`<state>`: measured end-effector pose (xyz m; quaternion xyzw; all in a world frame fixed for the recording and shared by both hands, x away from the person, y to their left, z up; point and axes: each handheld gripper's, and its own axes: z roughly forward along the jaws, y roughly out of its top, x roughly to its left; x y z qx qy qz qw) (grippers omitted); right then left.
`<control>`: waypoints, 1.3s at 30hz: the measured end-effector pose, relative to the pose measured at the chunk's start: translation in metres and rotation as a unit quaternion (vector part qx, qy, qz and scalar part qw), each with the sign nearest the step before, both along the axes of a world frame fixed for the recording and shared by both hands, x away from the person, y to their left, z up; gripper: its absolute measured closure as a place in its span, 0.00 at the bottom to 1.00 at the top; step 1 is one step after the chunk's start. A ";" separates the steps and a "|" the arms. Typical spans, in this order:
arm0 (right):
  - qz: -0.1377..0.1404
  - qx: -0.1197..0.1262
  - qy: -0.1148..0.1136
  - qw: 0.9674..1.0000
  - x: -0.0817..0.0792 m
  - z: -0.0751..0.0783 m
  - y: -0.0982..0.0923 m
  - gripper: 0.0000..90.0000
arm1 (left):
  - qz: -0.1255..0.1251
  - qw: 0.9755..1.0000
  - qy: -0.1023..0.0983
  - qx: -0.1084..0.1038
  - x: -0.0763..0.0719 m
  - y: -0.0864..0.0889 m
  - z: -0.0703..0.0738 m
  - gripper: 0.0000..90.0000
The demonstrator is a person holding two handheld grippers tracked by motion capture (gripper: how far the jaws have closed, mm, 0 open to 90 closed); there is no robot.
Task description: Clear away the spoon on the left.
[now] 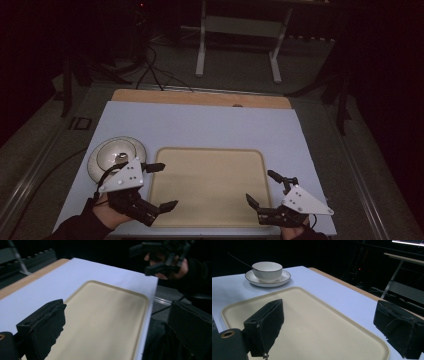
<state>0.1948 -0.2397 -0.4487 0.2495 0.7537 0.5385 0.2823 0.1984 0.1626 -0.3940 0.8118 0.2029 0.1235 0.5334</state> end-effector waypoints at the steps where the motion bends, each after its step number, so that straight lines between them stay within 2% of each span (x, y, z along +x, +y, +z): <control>1: 0.001 0.000 0.001 1.000 0.000 0.000 0.000 0.11 | 0.004 1.000 0.000 -0.001 0.001 0.002 0.002 0.03; 5: 0.001 0.000 0.000 1.000 0.000 0.000 0.000 0.11 | 0.021 1.000 -0.002 -0.004 0.004 0.010 0.007 0.04; 7: 0.001 0.000 0.001 1.000 0.000 0.000 0.000 0.11 | 0.035 0.999 0.002 -0.011 0.006 0.018 0.010 0.05; 8: 0.001 0.000 0.001 1.000 0.000 0.000 0.000 0.11 | 0.053 0.999 0.002 -0.010 0.007 0.025 0.012 0.05; 9: 0.000 -0.001 0.000 1.000 0.000 0.000 0.001 0.11 | 0.053 0.999 0.002 -0.010 0.007 0.025 0.012 0.05; 10: 0.000 -0.001 0.000 1.000 0.000 0.000 0.001 0.11 | 0.065 0.998 0.004 -0.010 0.008 0.031 0.012 0.05; 13: 0.002 -0.002 0.001 1.000 0.000 -0.001 0.001 0.11 | 0.105 0.994 0.008 -0.014 0.009 0.049 0.012 0.07; 16: 0.003 -0.001 0.002 1.000 0.000 -0.001 0.001 0.11 | 0.133 0.991 0.011 -0.020 0.009 0.067 0.010 0.12; 17: 0.003 -0.001 0.002 1.000 0.000 -0.001 0.001 0.11 | 0.133 0.991 0.011 -0.020 0.009 0.067 0.010 0.13; 18: 0.004 -0.002 0.002 1.000 0.000 -0.001 0.001 0.11 | 0.141 0.989 0.016 -0.027 0.009 0.075 0.009 0.13; 19: 0.004 -0.003 0.002 1.000 0.001 -0.001 0.001 0.11 | 0.157 0.987 0.017 -0.027 0.008 0.080 0.007 0.17; 20: 0.004 -0.003 0.002 1.000 0.001 -0.001 0.001 0.11 | 0.164 0.986 0.020 -0.027 0.008 0.084 0.006 0.17; 24: 0.004 -0.006 0.004 1.000 0.001 -0.002 0.002 0.11 | 0.207 0.977 0.039 -0.023 0.006 0.104 -0.001 0.22; 25: 0.004 -0.007 0.005 1.000 0.001 -0.002 0.002 0.11 | 0.233 0.971 0.054 -0.015 0.004 0.111 -0.006 0.25; 26: 0.004 -0.007 0.005 1.000 0.001 -0.002 0.002 0.11 | 0.233 0.971 0.054 -0.015 0.004 0.111 -0.006 0.25; 27: 0.004 -0.007 0.004 1.000 0.001 -0.002 0.002 0.11 | 0.242 0.968 0.061 -0.016 0.003 0.115 -0.009 0.25; 28: 0.005 -0.006 0.005 1.000 0.001 -0.002 0.002 0.11 | 0.260 0.963 0.070 -0.010 0.001 0.118 -0.013 0.28; 32: 0.006 -0.009 0.007 1.000 0.001 -0.003 0.003 0.11 | 0.299 0.948 0.107 -0.006 -0.002 0.128 -0.027 0.36; 34: 0.006 -0.009 0.009 1.000 0.001 -0.003 0.003 0.11 | 0.310 0.943 0.123 -0.009 -0.003 0.132 -0.034 0.38; 35: 0.005 -0.010 0.008 1.000 0.001 -0.003 0.003 0.11 | 0.318 0.939 0.133 -0.008 -0.003 0.134 -0.037 0.39; 36: 0.004 -0.011 0.008 1.000 0.001 -0.003 0.003 0.11 | 0.321 0.936 0.142 -0.012 -0.003 0.136 -0.040 0.40; 37: 0.005 -0.011 0.009 1.000 0.002 -0.003 0.004 0.11 | 0.329 0.932 0.152 -0.013 -0.003 0.138 -0.043 0.41; 39: 0.005 -0.012 0.009 1.000 0.002 -0.004 0.004 0.11 | 0.337 0.927 0.165 -0.020 -0.003 0.140 -0.048 0.42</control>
